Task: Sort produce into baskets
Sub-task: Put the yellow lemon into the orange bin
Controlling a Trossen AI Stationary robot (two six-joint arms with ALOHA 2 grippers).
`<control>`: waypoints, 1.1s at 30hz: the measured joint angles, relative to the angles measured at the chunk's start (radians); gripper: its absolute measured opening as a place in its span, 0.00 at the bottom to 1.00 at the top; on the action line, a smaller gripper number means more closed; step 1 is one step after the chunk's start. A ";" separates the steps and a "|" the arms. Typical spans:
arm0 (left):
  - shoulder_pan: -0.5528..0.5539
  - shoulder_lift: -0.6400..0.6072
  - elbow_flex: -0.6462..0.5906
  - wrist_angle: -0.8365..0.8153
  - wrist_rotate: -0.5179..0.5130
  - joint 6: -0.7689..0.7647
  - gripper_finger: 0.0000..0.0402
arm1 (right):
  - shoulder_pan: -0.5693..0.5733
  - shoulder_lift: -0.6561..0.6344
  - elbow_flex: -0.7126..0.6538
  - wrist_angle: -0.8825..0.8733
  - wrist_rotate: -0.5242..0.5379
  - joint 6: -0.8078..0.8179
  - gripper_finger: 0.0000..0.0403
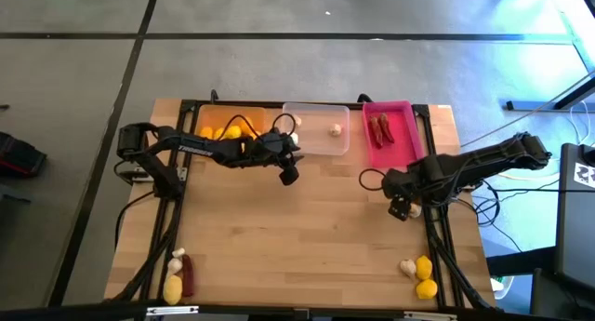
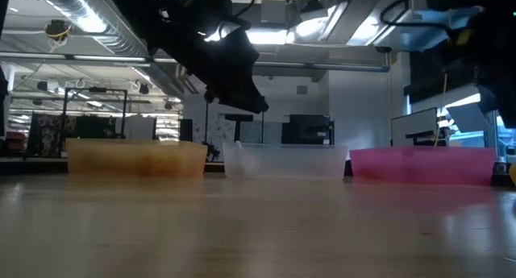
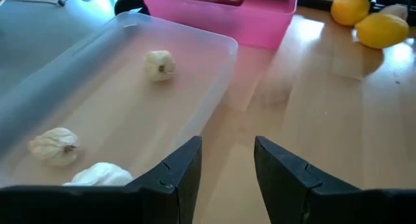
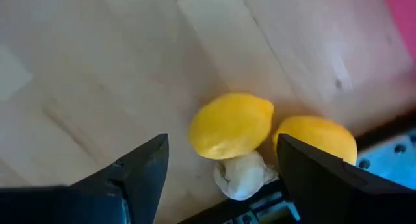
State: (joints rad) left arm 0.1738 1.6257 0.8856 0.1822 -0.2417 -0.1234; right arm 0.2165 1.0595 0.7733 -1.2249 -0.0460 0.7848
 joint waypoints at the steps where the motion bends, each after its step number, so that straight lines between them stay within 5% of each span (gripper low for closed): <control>1: 0.000 0.000 0.000 0.000 0.000 0.000 0.34 | 0.000 0.000 -0.012 0.001 0.000 0.020 0.70; 15: 0.003 0.000 0.000 0.000 -0.002 0.002 0.34 | 0.000 0.041 -0.099 0.078 -0.079 0.306 0.70; 33: 0.003 0.000 0.000 0.001 -0.002 0.001 0.34 | -0.001 0.254 -0.099 0.181 -0.081 0.254 0.70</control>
State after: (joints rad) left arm 0.1772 1.6257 0.8860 0.1827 -0.2432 -0.1220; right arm 0.2153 1.3135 0.6746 -1.0435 -0.1274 1.0387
